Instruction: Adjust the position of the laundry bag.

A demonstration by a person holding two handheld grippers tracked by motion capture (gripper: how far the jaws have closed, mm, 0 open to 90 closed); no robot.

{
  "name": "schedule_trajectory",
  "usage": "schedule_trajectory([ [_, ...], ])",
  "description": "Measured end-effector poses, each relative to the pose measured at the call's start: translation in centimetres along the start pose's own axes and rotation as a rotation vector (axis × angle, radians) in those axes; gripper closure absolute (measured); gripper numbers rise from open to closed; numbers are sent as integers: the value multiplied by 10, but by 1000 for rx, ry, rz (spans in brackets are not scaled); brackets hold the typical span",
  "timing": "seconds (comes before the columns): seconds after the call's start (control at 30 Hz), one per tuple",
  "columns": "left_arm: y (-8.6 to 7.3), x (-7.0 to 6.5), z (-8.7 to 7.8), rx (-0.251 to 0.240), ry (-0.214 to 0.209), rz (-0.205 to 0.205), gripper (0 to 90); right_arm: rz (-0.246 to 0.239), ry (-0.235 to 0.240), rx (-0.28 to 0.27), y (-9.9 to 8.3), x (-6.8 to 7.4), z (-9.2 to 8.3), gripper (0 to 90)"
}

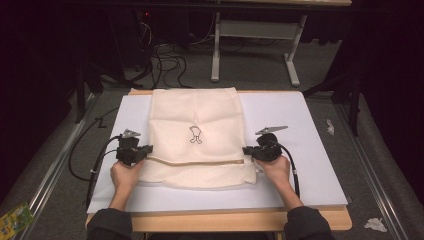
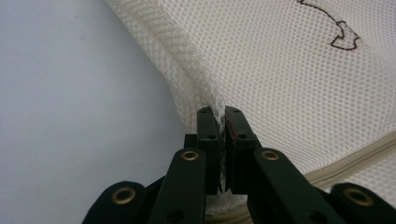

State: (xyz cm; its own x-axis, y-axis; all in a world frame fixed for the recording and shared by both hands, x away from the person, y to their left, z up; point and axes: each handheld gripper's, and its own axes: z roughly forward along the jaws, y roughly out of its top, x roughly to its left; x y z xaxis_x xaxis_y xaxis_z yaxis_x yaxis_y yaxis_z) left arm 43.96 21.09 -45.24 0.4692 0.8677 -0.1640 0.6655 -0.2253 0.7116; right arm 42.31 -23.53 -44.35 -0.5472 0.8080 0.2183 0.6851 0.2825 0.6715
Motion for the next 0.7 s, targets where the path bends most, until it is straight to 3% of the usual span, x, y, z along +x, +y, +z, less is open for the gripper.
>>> schedule_trajectory([
  [0.7,10,-31,12,-13,-58,55,868,45,-32,-31,-21,-24,-29,885],
])
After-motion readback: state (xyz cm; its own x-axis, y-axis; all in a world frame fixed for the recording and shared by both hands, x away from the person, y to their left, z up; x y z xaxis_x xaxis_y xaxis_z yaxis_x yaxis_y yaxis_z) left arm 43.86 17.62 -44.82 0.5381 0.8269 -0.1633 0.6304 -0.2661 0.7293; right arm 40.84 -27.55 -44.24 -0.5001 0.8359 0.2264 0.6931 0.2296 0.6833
